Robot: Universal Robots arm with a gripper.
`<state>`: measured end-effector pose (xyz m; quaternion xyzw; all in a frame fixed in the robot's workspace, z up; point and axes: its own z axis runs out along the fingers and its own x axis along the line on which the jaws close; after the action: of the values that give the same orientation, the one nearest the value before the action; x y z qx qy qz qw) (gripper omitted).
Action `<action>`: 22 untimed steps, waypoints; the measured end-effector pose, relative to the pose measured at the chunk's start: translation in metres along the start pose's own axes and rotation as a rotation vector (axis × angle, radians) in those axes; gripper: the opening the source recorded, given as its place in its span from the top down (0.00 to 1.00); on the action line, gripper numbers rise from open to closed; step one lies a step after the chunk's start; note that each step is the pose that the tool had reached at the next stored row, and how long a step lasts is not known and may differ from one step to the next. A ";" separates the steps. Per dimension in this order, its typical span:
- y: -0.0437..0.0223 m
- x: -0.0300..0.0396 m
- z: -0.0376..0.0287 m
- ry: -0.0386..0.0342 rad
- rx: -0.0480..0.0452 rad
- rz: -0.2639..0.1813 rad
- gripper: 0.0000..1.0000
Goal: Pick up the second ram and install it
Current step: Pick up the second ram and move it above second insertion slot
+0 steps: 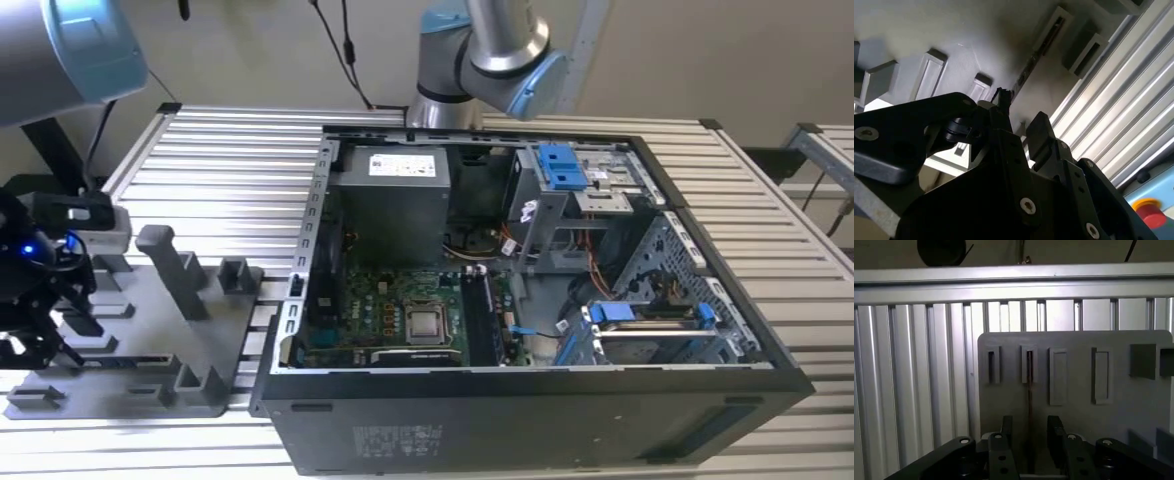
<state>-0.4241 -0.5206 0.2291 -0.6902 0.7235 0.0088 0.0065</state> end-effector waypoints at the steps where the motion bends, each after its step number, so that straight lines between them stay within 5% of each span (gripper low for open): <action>1: -0.0001 0.0000 0.0018 -0.0005 0.0001 0.000 0.58; 22: 0.0011 -0.0024 0.0180 -0.0028 0.0089 -0.025 0.58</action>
<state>-0.4251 -0.5177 0.2111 -0.6992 0.7148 0.0065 0.0107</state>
